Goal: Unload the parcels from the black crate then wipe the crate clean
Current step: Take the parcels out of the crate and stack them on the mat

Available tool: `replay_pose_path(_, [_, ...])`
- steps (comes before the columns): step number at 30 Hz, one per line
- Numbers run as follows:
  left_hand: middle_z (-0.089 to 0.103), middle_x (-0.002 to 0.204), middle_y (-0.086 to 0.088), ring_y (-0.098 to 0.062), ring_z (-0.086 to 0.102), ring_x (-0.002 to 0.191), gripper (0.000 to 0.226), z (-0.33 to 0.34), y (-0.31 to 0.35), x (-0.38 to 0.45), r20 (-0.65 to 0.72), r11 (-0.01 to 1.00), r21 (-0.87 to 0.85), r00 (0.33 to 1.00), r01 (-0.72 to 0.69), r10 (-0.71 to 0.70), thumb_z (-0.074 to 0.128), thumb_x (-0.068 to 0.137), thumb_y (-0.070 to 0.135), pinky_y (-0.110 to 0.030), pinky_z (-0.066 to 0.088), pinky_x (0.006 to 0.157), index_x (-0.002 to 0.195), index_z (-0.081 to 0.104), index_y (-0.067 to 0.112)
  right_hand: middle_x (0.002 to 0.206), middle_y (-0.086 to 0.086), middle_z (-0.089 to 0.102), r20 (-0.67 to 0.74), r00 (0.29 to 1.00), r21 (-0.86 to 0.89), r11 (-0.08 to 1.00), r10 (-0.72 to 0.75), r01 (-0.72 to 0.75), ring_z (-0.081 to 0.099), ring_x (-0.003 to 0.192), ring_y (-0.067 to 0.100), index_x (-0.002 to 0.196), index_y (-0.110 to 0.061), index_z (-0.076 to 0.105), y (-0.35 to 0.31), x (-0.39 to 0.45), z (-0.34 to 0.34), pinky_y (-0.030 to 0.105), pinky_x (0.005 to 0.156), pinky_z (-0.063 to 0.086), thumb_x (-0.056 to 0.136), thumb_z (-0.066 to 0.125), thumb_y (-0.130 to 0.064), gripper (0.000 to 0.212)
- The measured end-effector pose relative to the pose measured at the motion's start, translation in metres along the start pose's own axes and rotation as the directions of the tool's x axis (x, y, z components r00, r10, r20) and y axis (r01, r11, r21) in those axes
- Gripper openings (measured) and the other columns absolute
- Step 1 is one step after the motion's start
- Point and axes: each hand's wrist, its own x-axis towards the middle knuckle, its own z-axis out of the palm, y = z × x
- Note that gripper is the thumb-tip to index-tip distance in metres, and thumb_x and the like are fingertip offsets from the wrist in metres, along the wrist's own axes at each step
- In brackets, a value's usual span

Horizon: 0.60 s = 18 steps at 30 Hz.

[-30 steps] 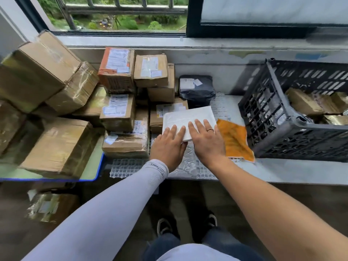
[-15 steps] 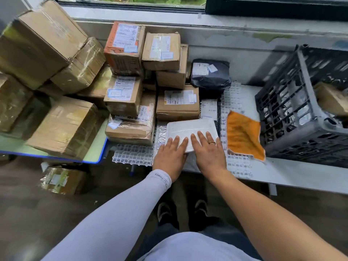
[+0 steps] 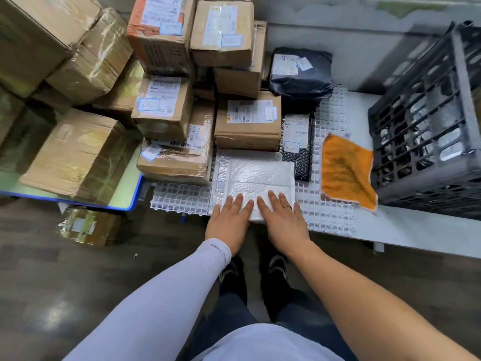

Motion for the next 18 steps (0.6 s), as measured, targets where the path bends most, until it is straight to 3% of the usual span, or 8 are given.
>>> replay_pose_path(4, [0.006, 0.173, -0.004, -0.027, 0.007, 0.159, 0.062, -0.008, -0.001, -0.003, -0.079, 0.996, -0.091, 0.997, -0.014, 0.007, 0.039, 0.11, 0.034, -0.047, 0.015, 0.128, 0.165, 0.012, 0.029, 0.173, 0.007, 0.002, -0.028, 1.0, 0.02, 1.0, 0.009, -0.008, 0.003, 0.159, 0.031, 0.164, -0.027, 0.008, -0.001, -0.001, -0.008, 0.057, 0.125, 0.013, 0.102, 0.042, -0.008, 0.074])
replay_pose_path(7, [0.01, 0.173, -0.003, -0.026, 0.01, 0.159, 0.07, -0.023, -0.003, 0.0, -0.192, 0.966, -0.259, 0.979, 0.021, -0.073, 0.051, 0.105, 0.031, -0.047, 0.019, 0.127, 0.165, 0.014, 0.03, 0.171, 0.005, 0.018, -0.11, 0.993, 0.071, 0.997, 0.05, -0.042, 0.014, 0.158, 0.029, 0.162, -0.026, 0.022, 0.001, 0.001, -0.017, 0.057, 0.123, 0.019, 0.101, 0.049, -0.012, 0.068])
replay_pose_path(11, [0.019, 0.171, 0.005, -0.021, 0.026, 0.154, 0.082, -0.039, -0.008, 0.009, -0.257, 0.782, -0.619, 0.923, 0.071, -0.287, 0.065, 0.098, 0.024, -0.046, 0.038, 0.119, 0.164, 0.018, 0.035, 0.149, 0.006, 0.055, -0.347, 0.931, 0.217, 0.975, 0.115, -0.04, 0.049, 0.139, 0.03, 0.143, -0.018, 0.055, 0.009, 0.003, -0.028, 0.052, 0.109, 0.042, 0.093, 0.058, -0.012, 0.05])
replay_pose_path(13, [0.031, 0.167, 0.003, -0.026, 0.039, 0.147, 0.08, -0.046, -0.004, 0.015, -0.25, 0.663, -0.744, 0.884, 0.085, -0.394, 0.067, 0.098, 0.03, -0.046, 0.041, 0.112, 0.163, 0.021, 0.034, 0.134, 0.004, 0.065, -0.434, 0.886, 0.293, 0.956, 0.164, -0.034, 0.059, 0.123, 0.031, 0.132, -0.017, 0.063, 0.011, 0.003, -0.038, 0.045, 0.097, 0.045, 0.091, 0.058, -0.011, 0.041])
replay_pose_path(15, [0.039, 0.163, -0.002, -0.031, 0.044, 0.144, 0.079, -0.054, 0.001, 0.019, -0.197, 0.567, -0.813, 0.856, 0.13, -0.478, 0.065, 0.1, 0.042, -0.045, 0.04, 0.111, 0.164, 0.021, 0.031, 0.122, 0.004, 0.068, -0.479, 0.845, 0.36, 0.931, 0.237, -0.057, 0.063, 0.108, 0.032, 0.124, -0.017, 0.064, 0.012, 0.004, -0.05, 0.042, 0.087, 0.045, 0.093, 0.056, -0.014, 0.032])
replay_pose_path(18, [0.038, 0.164, -0.002, -0.031, 0.039, 0.148, 0.078, -0.06, 0.006, 0.024, -0.133, 0.509, -0.848, 0.871, 0.147, -0.473, 0.061, 0.101, 0.049, -0.041, 0.035, 0.116, 0.165, 0.021, 0.03, 0.101, 0.005, 0.067, -0.539, 0.768, 0.496, 0.867, 0.345, -0.041, 0.058, 0.085, 0.032, 0.107, -0.016, 0.062, 0.014, 0.006, -0.063, 0.038, 0.072, 0.041, 0.091, 0.044, -0.02, 0.025])
